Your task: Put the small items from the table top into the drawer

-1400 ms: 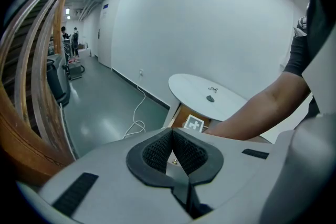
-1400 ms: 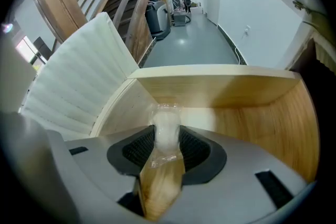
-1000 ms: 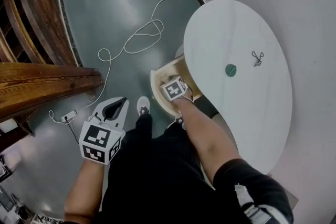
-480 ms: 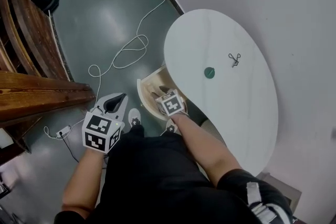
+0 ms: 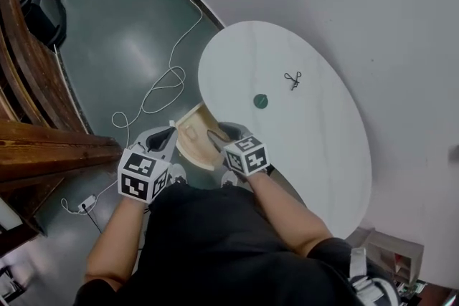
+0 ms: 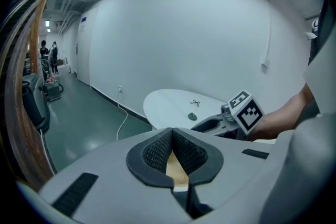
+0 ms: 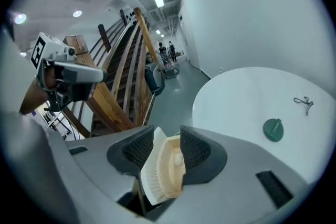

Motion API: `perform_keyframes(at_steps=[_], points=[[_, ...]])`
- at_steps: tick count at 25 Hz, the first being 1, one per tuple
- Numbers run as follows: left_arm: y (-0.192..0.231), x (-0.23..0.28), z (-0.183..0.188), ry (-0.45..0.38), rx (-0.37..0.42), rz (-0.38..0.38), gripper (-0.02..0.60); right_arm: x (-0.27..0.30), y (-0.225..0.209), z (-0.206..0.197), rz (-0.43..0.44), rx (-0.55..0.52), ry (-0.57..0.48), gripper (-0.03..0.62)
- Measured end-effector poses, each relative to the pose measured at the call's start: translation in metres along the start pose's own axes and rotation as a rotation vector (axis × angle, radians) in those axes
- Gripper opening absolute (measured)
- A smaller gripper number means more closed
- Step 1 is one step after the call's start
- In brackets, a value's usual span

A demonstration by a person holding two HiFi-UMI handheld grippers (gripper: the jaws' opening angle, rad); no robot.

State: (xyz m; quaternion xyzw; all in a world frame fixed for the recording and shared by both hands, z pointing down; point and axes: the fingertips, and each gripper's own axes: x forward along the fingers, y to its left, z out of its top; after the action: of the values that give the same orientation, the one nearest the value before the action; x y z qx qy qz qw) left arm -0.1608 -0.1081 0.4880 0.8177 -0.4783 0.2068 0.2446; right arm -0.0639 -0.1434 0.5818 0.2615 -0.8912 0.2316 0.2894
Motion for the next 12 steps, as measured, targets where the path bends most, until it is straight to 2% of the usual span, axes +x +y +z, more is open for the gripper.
perform_keyframes(at_steps=[5, 9, 12], points=[[-0.019, 0.012, 0.015, -0.018, 0.041, -0.035, 0.015, -0.048, -0.031, 0.012, -0.11, 0.023, -0.089, 0.107], [-0.034, 0.021, 0.019, -0.013, 0.058, -0.058, 0.015, -0.076, -0.051, 0.005, -0.174, 0.048, -0.112, 0.037], [-0.048, 0.03, 0.022, -0.004, 0.078, -0.078, 0.015, -0.092, -0.065, -0.004, -0.215, 0.054, -0.118, 0.02]])
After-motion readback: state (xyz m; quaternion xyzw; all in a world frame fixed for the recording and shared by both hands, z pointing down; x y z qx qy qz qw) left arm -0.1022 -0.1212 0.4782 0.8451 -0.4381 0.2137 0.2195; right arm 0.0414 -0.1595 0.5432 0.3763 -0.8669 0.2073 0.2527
